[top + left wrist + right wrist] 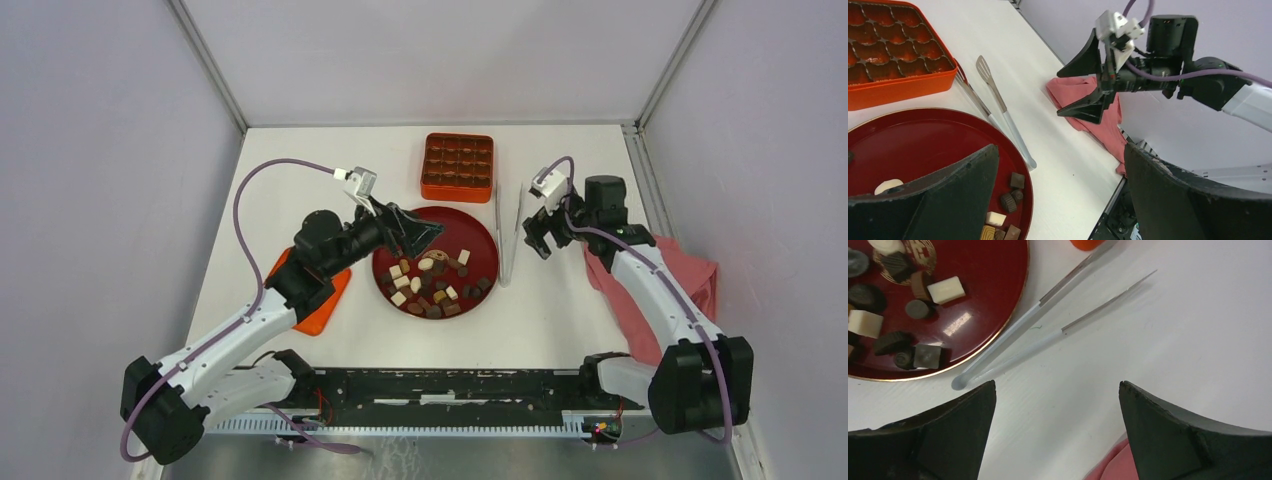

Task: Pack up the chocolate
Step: Pick up the clamp from the center of the board.

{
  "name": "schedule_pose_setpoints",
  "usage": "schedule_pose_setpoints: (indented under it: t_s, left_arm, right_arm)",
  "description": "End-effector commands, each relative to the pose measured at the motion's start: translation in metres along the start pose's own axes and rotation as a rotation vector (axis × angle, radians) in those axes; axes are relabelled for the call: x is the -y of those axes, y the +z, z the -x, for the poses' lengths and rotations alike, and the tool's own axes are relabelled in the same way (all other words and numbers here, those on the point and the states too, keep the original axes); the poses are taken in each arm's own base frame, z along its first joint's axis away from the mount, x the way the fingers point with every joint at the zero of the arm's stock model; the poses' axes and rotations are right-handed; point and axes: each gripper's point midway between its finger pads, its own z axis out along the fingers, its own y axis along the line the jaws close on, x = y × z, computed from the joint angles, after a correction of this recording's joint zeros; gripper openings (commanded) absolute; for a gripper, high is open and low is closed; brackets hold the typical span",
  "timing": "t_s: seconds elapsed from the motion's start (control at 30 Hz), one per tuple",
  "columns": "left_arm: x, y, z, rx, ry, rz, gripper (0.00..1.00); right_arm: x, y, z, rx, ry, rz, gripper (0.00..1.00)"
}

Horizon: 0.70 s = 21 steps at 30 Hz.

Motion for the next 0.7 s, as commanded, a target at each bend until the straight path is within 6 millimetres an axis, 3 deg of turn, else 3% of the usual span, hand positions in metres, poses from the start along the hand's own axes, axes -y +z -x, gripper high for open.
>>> schedule_pose_setpoints:
  t_s: [0.0, 0.1, 0.23, 0.3, 0.5, 0.67]
  left_arm:
    - [0.004, 0.002, 0.011, 0.032, -0.022, 0.008, 1.00]
    - [-0.003, 0.004, 0.008, 0.054, -0.070, 0.027, 1.00]
    - [-0.012, 0.009, 0.001, 0.072, -0.140, 0.053, 1.00]
    - [-0.014, 0.013, 0.002, 0.067, -0.145, 0.061, 0.99]
    - [-0.013, 0.017, 0.007, 0.038, -0.095, 0.082, 0.99]
    - [-0.020, 0.018, 0.002, 0.034, -0.098, 0.102, 0.99]
  right_arm:
    - [0.031, 0.020, -0.011, -0.016, 0.045, -0.223, 0.98]
    - [0.044, 0.031, -0.024, -0.016, 0.226, -0.327, 0.91]
    - [0.033, 0.055, -0.024, 0.062, 0.435, -0.287, 0.52]
    - [0.033, 0.069, -0.023, 0.052, 0.516, -0.279, 0.50]
    - [0.036, 0.105, -0.025, -0.026, 0.670, -0.221, 0.57]
    - [0.040, 0.120, -0.048, -0.130, 0.725, -0.291, 0.58]
